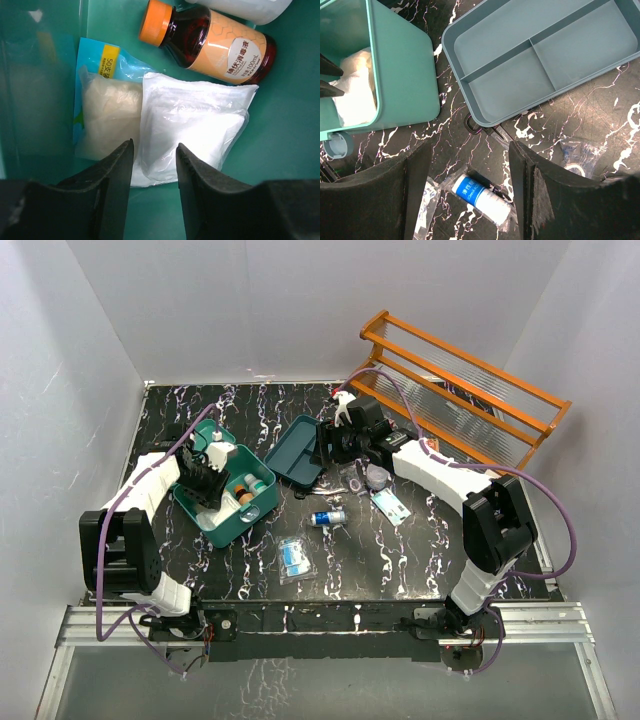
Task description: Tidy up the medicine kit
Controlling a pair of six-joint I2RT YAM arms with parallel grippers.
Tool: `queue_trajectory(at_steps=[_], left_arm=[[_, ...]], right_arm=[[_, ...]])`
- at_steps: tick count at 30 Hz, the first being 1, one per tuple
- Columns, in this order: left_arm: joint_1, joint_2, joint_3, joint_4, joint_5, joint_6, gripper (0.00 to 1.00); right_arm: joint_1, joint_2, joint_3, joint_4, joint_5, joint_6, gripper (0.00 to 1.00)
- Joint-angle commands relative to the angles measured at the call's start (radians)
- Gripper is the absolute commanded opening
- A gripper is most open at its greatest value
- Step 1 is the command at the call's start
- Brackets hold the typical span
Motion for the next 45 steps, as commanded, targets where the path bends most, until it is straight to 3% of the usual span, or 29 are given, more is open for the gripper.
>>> queue_trajectory(at_steps=[1,7,13,15,20,21,40,45], left_arm=[[-0.007,0.007,0.027,-0.034,0.000,0.028,0.35],[-0.009,0.023,0.028,-0.037,0.010,0.027,0.25],[-0.016,0.033,0.025,-0.031,-0.017,0.027,0.31],[-0.017,0.034,0.025,-0.031,-0.006,0.027,0.25],[-0.023,0.031,0.019,-0.030,-0.048,0.060,0.00],[-0.025,0.032,0.023,-0.030,-0.063,0.069,0.00],[-0.040,0.023,0.068,0.016,-0.253,0.099,0.01],[-0.044,0.007,0.088,0.005,-0.251,0.082,0.27]], right_arm=[[-0.003,-0.006,0.016,0.052,0.005,0.001,0.61],[-0.003,-0.004,0.020,0.052,0.010,0.000,0.62],[-0.003,-0.008,0.016,0.052,0.011,-0.001,0.61],[-0.002,-0.009,0.013,0.052,0.011,-0.002,0.62],[-0.002,-0.015,0.012,0.050,0.015,-0.004,0.62],[-0.003,-0.017,0.012,0.050,0.016,-0.005,0.62],[-0.003,-0.025,0.005,0.050,0.015,-0.008,0.61],[-0.002,-0.026,0.007,0.052,0.013,-0.006,0.61]])
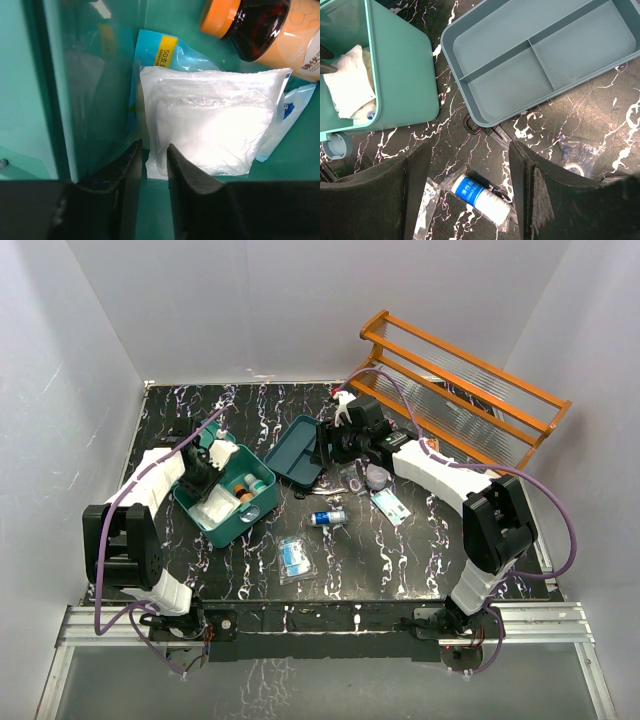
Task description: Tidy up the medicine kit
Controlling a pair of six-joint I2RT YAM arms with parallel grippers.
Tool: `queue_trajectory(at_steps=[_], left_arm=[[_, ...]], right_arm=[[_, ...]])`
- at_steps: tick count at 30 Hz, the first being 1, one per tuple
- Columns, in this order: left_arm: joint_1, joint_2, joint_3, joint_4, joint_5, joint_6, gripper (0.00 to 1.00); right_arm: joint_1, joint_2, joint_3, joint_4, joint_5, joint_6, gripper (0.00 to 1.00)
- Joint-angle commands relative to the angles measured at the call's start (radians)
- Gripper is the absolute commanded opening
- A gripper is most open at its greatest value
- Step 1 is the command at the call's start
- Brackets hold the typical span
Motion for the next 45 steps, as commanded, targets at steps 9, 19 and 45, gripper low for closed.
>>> queue_trajectory(at_steps=[9,19,45], left_arm=[[-0.005,-0.067,0.118,-0.023,0.133,-0.082,0.33],[-0.004,-0.261,0.131,0.247,0.216,-0.288,0.43],[-0.004,-0.555,0.106,0.243,0.134,-1.028,0.73]], right_arm=[[-0.003,-0.033,-0.003,0.052,0.007,0.002,0.62],[-0.002,-0.077,-0.019,0.011,0.102,0.076,0.63],[0.393,-0.121,-0.205,-0.152,0.194,-0.192,0.64]])
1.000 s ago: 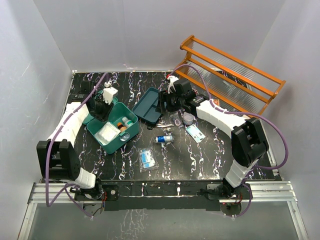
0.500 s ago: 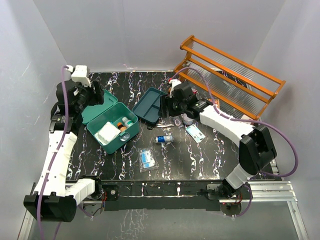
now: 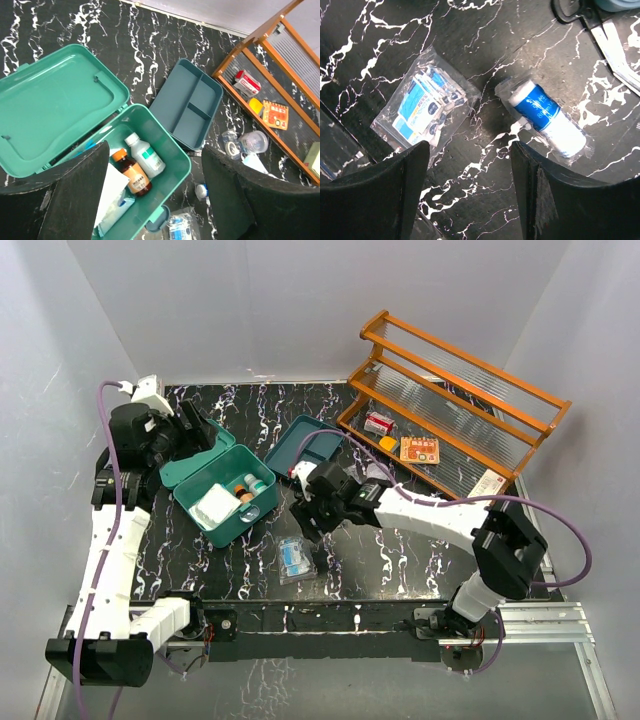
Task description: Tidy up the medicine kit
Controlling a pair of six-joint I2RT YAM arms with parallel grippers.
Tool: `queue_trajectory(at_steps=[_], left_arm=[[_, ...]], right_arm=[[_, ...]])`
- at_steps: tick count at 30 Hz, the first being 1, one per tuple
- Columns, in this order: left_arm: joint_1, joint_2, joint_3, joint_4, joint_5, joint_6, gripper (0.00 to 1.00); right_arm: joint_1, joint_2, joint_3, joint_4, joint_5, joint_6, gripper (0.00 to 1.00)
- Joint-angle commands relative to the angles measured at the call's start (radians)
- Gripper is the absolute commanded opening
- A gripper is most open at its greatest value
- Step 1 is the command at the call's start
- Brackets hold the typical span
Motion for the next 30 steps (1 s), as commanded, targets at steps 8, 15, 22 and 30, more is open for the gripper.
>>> queue_trajectory(at_steps=[8,15,22,30], left_arm=[[-0.002,-0.038,0.039,-0.037,0.080,-0.039,0.73],[-0.002,-0.042,0.041,-0.033,0.083,-0.042,0.73],[-0.002,-0.049,0.033,-0.017,0.074,-0.040,0.73],[-0.002,-0.043,0.035,-0.014,0.072,-0.035,0.73]], right_arm=[[0.074,0.107,0.043,0.037,-0.027,-0.045,0.61],[0.075,0.157,0.067,0.069,-0.046,-0.040,0.57],[0.075,0.228,0.082,0.096,-0.065,-0.045,0.52],[0.075,0.255,0.082,0.098,-0.047,-0.039,0.31]])
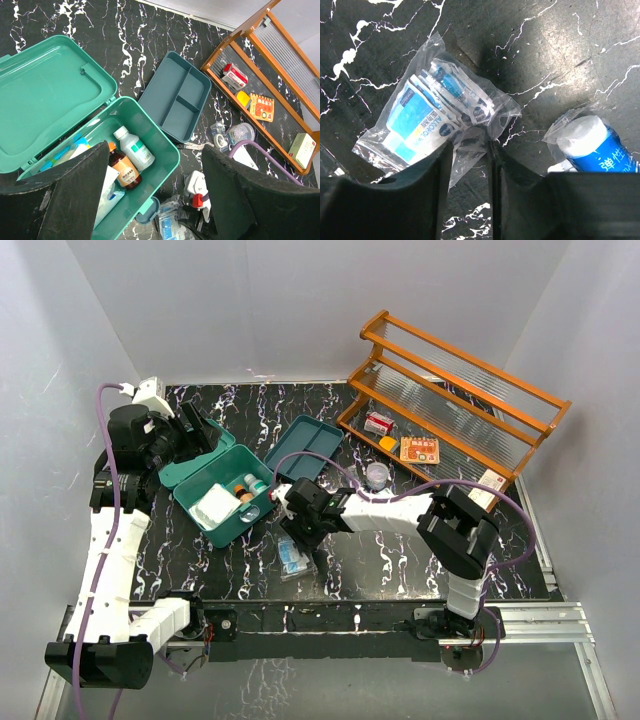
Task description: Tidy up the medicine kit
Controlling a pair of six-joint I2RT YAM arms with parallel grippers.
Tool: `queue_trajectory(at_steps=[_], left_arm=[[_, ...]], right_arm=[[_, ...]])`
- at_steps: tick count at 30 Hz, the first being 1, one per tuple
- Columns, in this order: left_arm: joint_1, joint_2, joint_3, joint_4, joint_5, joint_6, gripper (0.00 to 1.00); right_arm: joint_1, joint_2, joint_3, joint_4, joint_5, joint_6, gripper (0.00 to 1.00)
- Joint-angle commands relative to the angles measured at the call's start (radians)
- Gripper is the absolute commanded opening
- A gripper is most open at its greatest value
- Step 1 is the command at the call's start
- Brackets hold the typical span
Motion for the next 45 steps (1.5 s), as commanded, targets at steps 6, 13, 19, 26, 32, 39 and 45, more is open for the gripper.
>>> queue_trajectory(at_steps=[6,13,19,26,32,39,45], left_arm=[[-0.002,-0.022,0.028,0.023,0.010,0.004,0.73],[-0.002,-0.025,0.012,0.036,0.030,-0.002,0.73],[-0.002,-0.032,-0.020,0.061,0.085,-0.016,0.74],[-0.002,-0.029,-0.060,0.106,0.174,-0.034,0.74],[-0.002,-0.038,-0.118,0.170,0.287,-0.059,0.74],[-0.002,-0.063,-0.210,0.284,0.437,-0.153,0.74],[-0.002,-0.068,-0.281,0.437,0.600,-0.275,0.84]], right_arm=[[0.000,-0.003,0.027,0.048,0.024,0.000,0.00],[0.000,-0.059,0.022,0.066,0.064,0.005,0.00],[0.000,-0.205,-0.046,0.144,0.138,0.004,0.00],[0.000,-0.333,-0.104,0.207,0.253,-0.003,0.00],[-0.001,-0.414,-0.098,0.273,0.322,0.000,0.00],[-0.013,-0.456,-0.003,0.300,0.338,-0.004,0.00],[-0.016,-0.468,0.123,0.319,0.294,-0.009,0.00]])
